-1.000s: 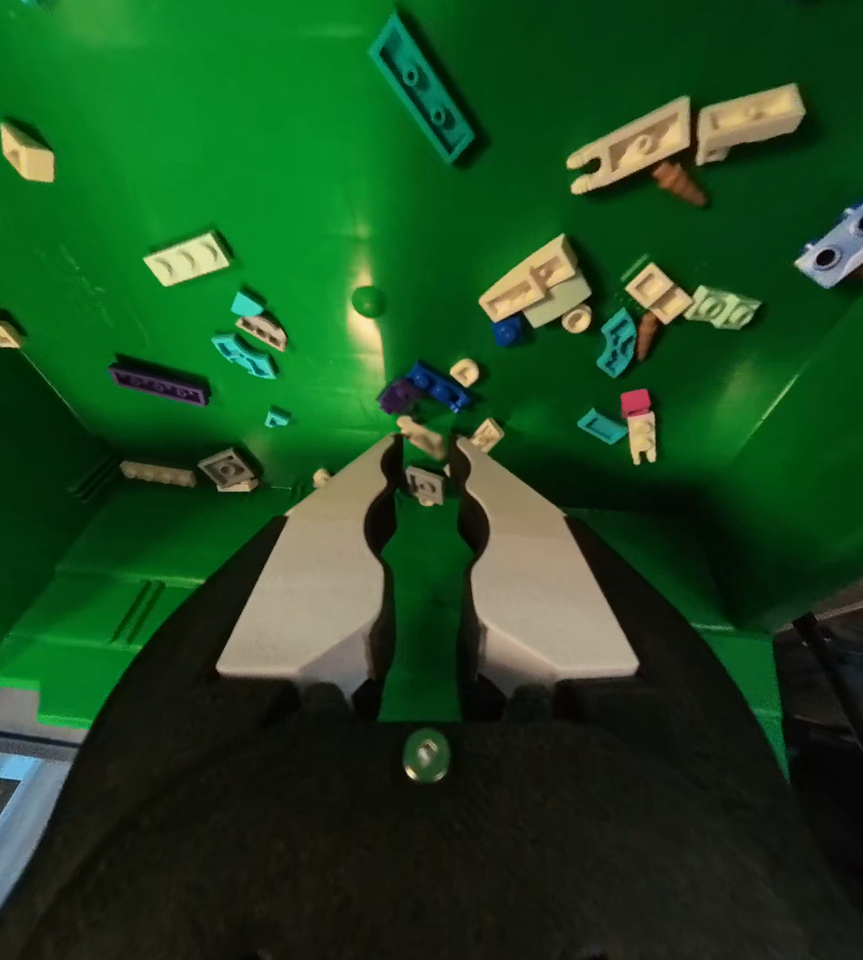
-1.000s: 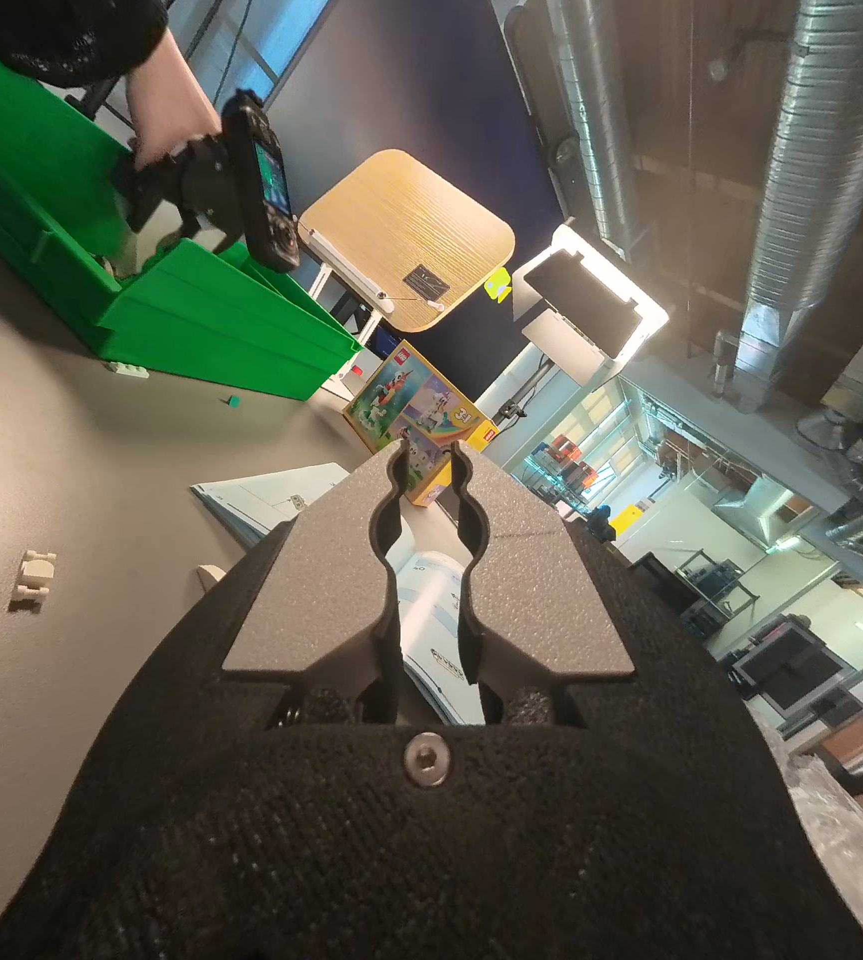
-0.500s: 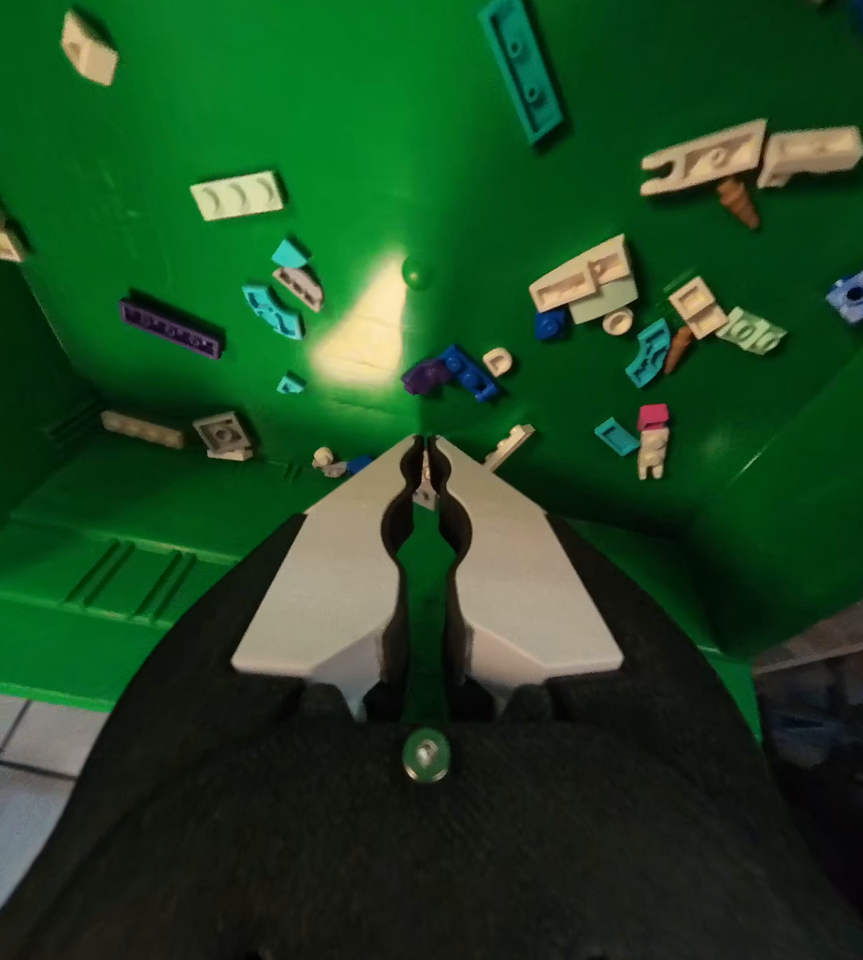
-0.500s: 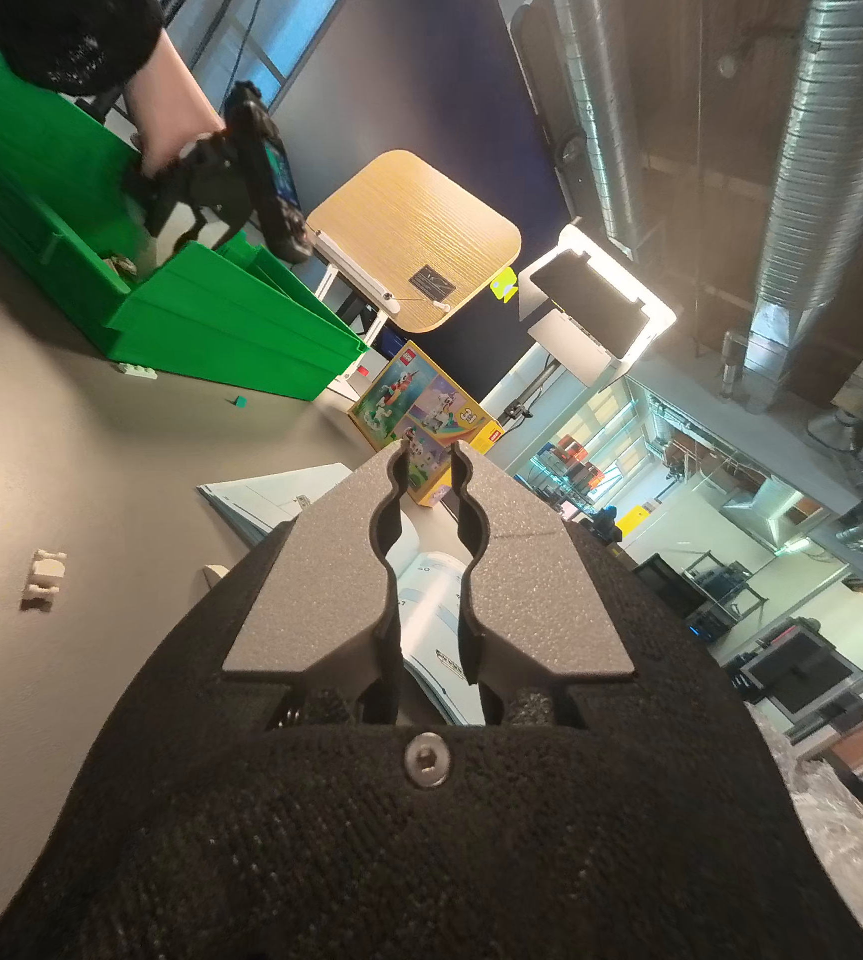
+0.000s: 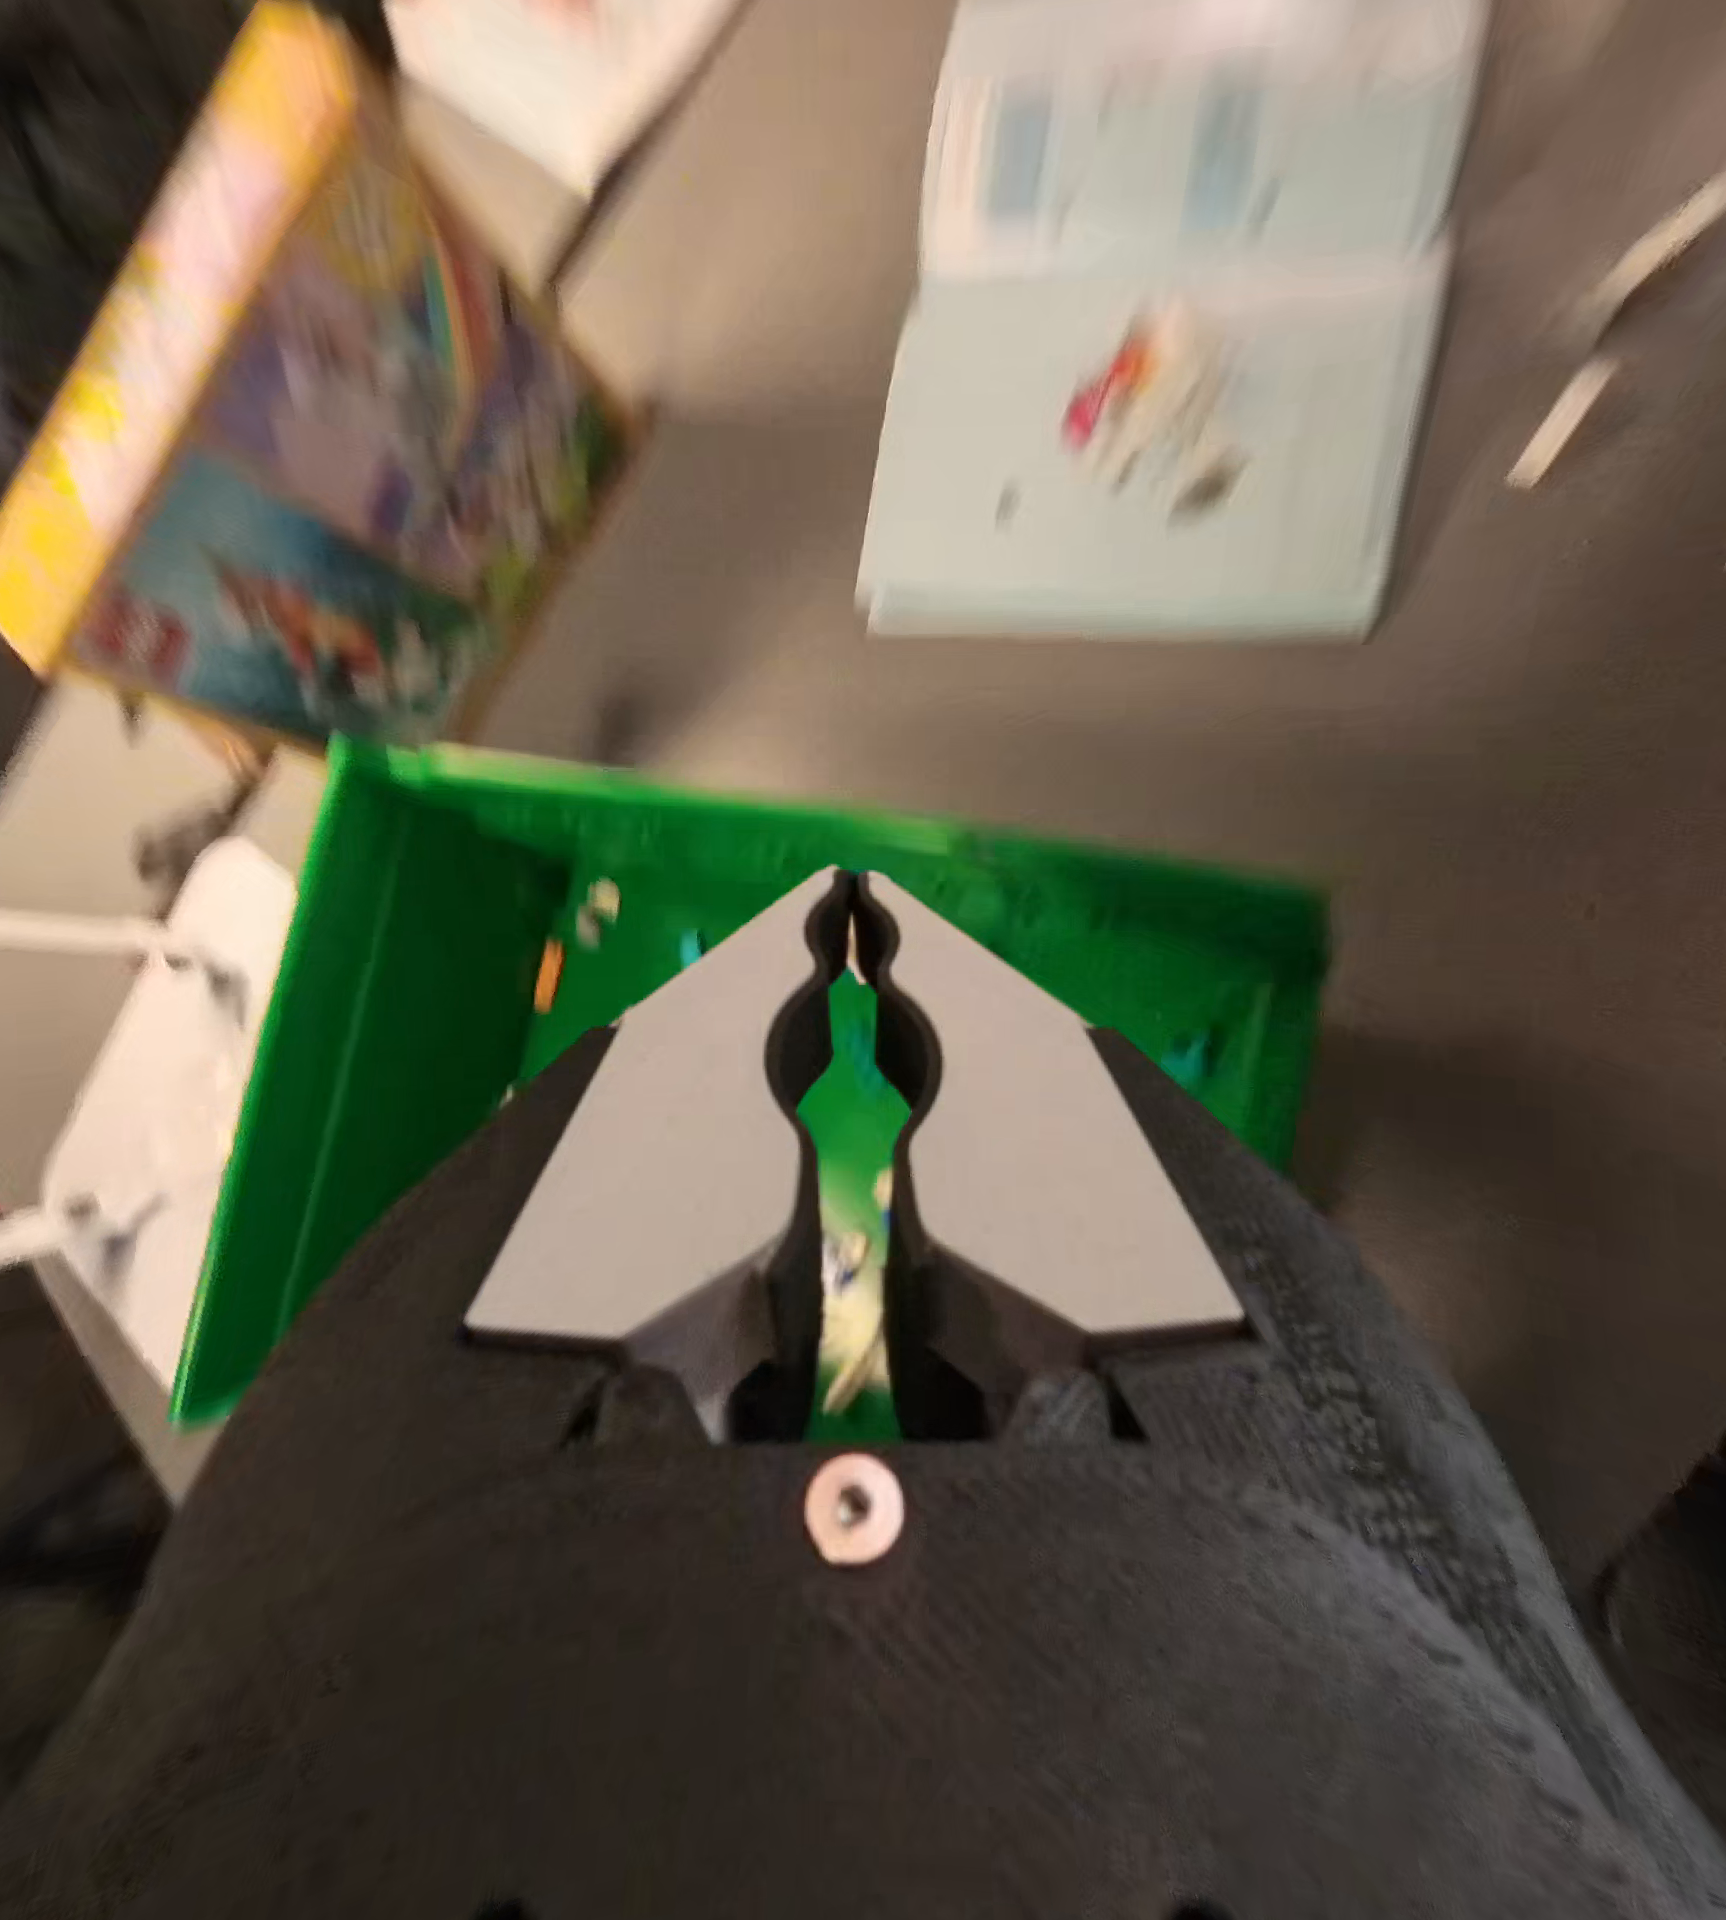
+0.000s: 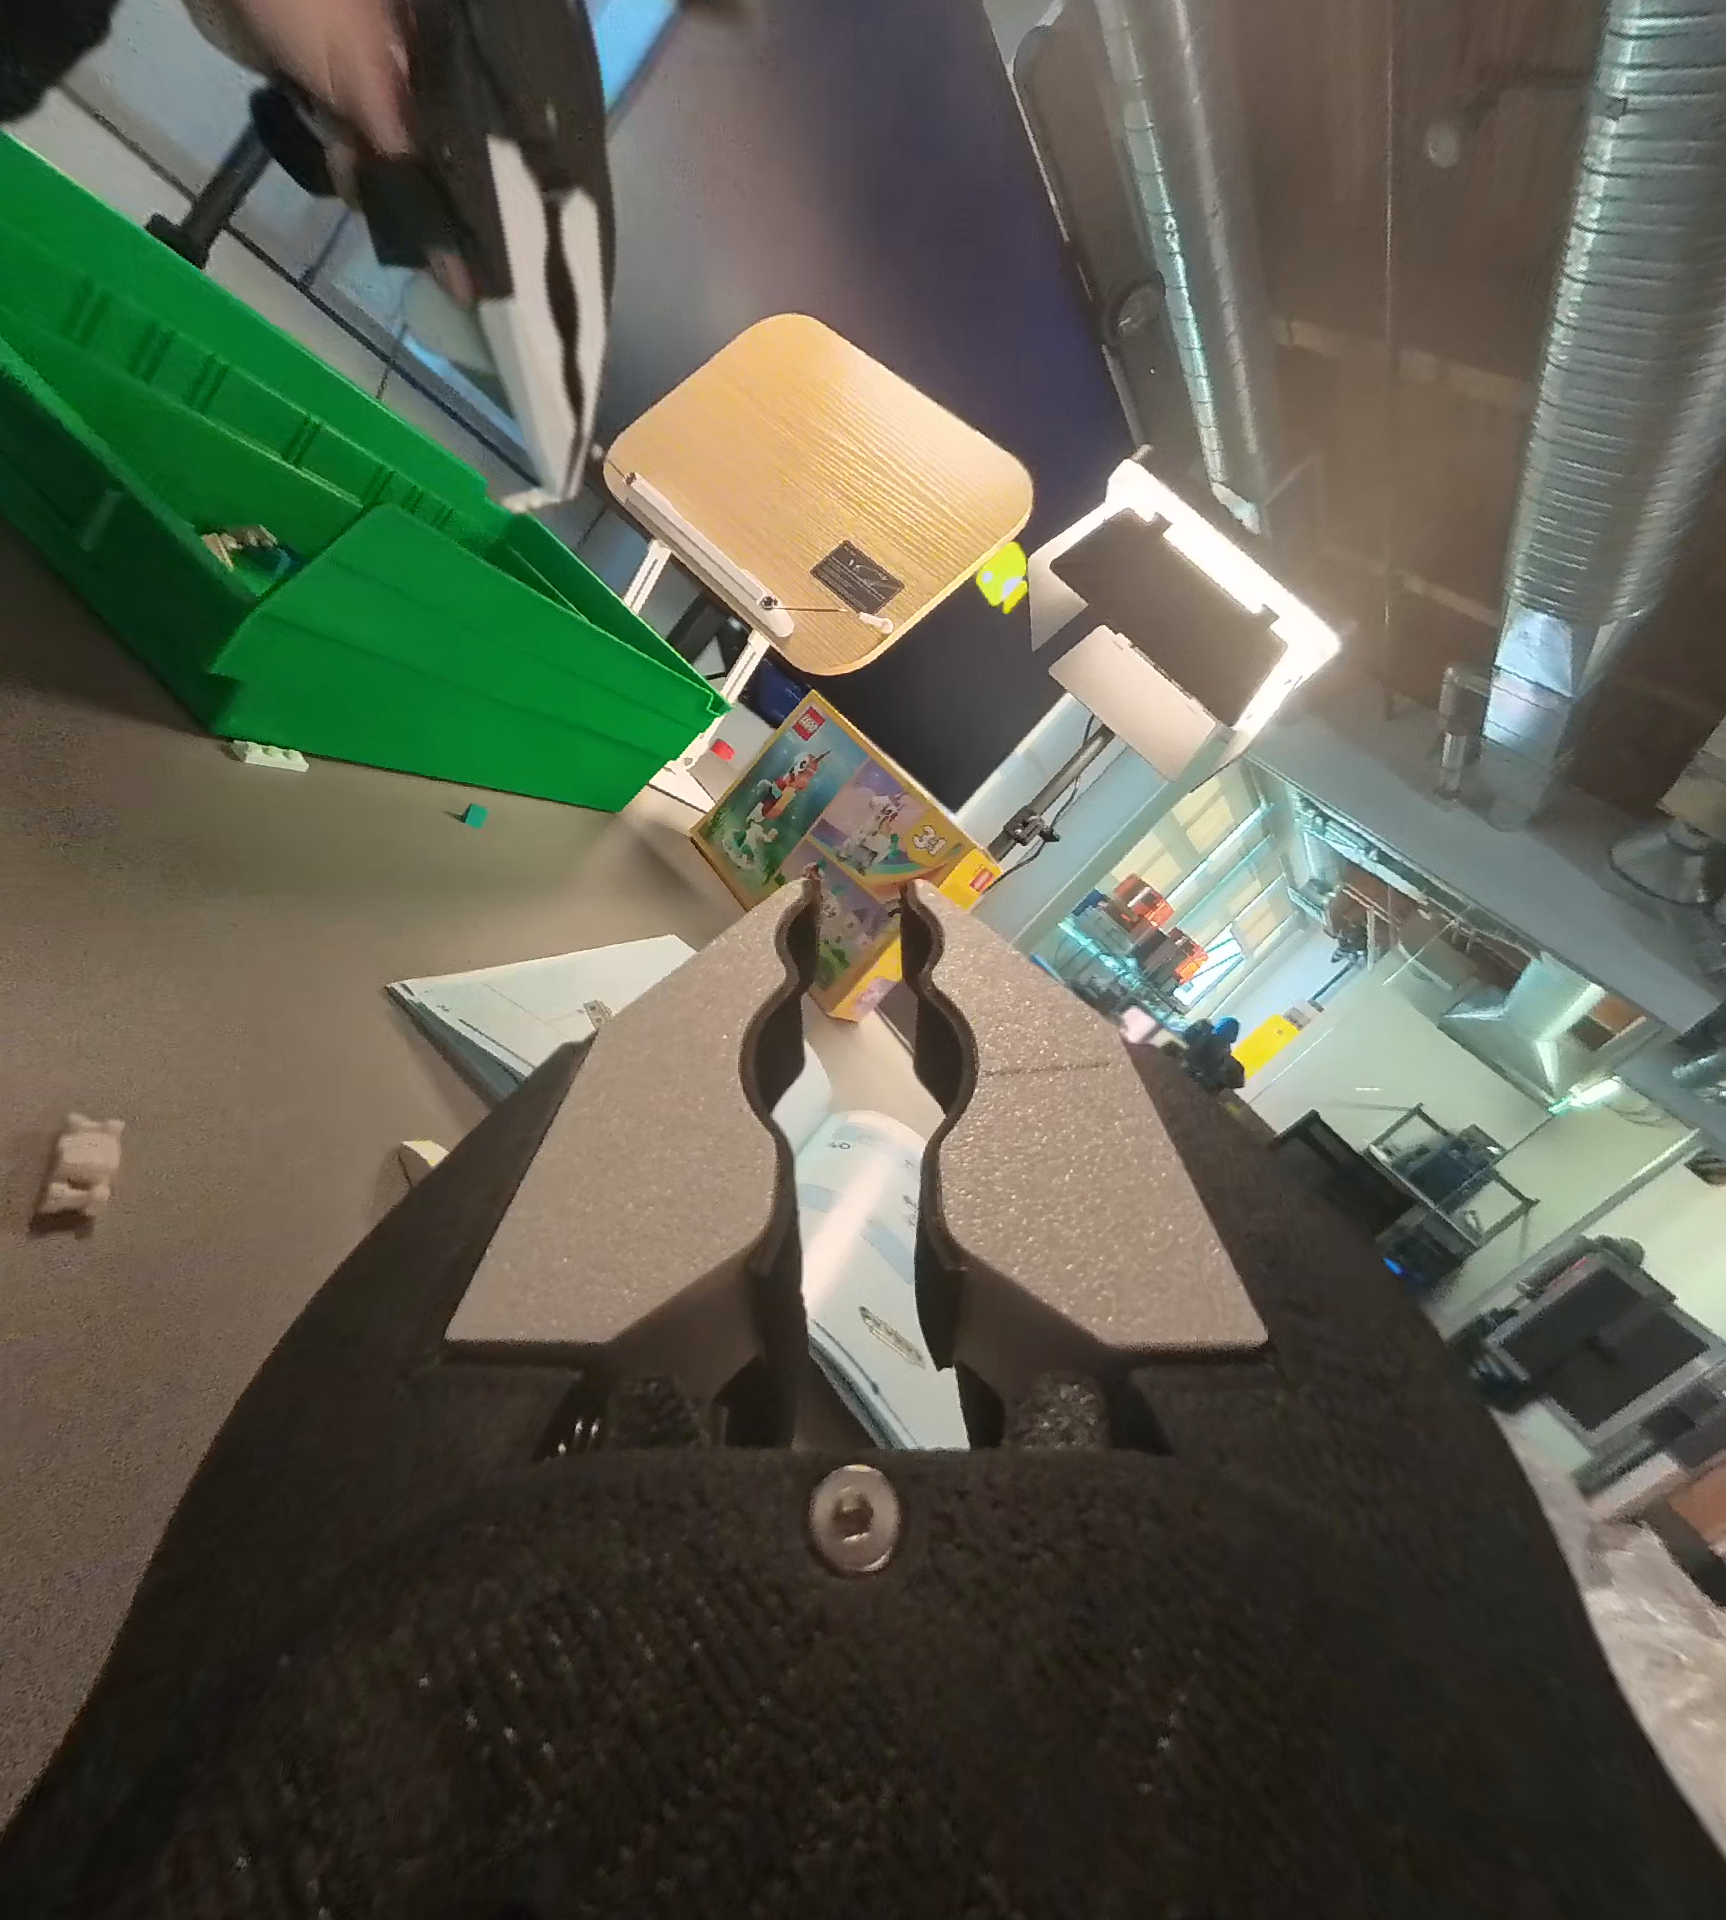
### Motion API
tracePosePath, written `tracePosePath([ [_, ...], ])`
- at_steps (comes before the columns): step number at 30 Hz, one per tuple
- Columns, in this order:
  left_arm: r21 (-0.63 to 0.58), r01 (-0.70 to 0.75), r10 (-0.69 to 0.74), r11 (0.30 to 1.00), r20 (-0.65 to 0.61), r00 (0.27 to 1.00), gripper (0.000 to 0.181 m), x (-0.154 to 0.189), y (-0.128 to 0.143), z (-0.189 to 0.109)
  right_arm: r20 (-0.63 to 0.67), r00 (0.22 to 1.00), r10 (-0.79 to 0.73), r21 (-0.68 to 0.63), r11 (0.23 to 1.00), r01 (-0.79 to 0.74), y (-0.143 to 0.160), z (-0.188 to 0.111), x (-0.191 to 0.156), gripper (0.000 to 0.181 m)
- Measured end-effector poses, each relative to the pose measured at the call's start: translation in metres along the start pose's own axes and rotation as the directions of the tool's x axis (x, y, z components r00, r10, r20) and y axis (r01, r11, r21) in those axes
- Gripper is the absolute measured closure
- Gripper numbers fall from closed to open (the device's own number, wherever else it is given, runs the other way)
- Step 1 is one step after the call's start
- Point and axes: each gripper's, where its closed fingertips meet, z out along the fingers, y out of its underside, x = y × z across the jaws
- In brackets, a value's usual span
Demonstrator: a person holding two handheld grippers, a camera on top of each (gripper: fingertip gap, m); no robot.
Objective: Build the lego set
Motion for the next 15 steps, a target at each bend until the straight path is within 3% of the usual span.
tracePosePath([
  [1,0.086,-0.022,0.021,0.996,0.018,1.0,0.181,0.014,-0.023,-0.005,0.008,1.0,0.022,0.005,1.0,-0.022,-0.001,-0.001,0.001,0.168],
  [5,0.389,-0.091,0.095,0.917,0.008,0.995,0.181,0.086,-0.094,-0.005,0.16,0.969,0.188,0.042,0.98,-0.197,-0.011,-0.005,-0.007,0.165],
  [9,0.658,-0.115,0.163,0.744,-0.011,0.987,0.181,0.152,-0.135,-0.001,0.269,0.942,0.202,-0.023,0.979,-0.204,-0.012,-0.008,-0.014,0.163],
  [12,0.772,0.029,0.099,0.634,-0.119,0.988,0.181,0.178,-0.148,0.005,0.483,0.764,0.427,-0.056,0.887,-0.459,-0.034,-0.017,-0.032,0.16],
  [14,0.742,0.096,0.068,0.663,-0.187,0.98,0.181,0.186,-0.144,0.026,0.525,0.681,0.511,-0.139,0.841,-0.523,-0.032,-0.017,-0.039,0.156],
  [15,0.719,0.098,0.051,0.688,-0.183,0.982,0.181,0.185,-0.14,0.038,0.516,0.695,0.501,-0.182,0.857,-0.482,-0.022,-0.017,-0.042,0.155],
])
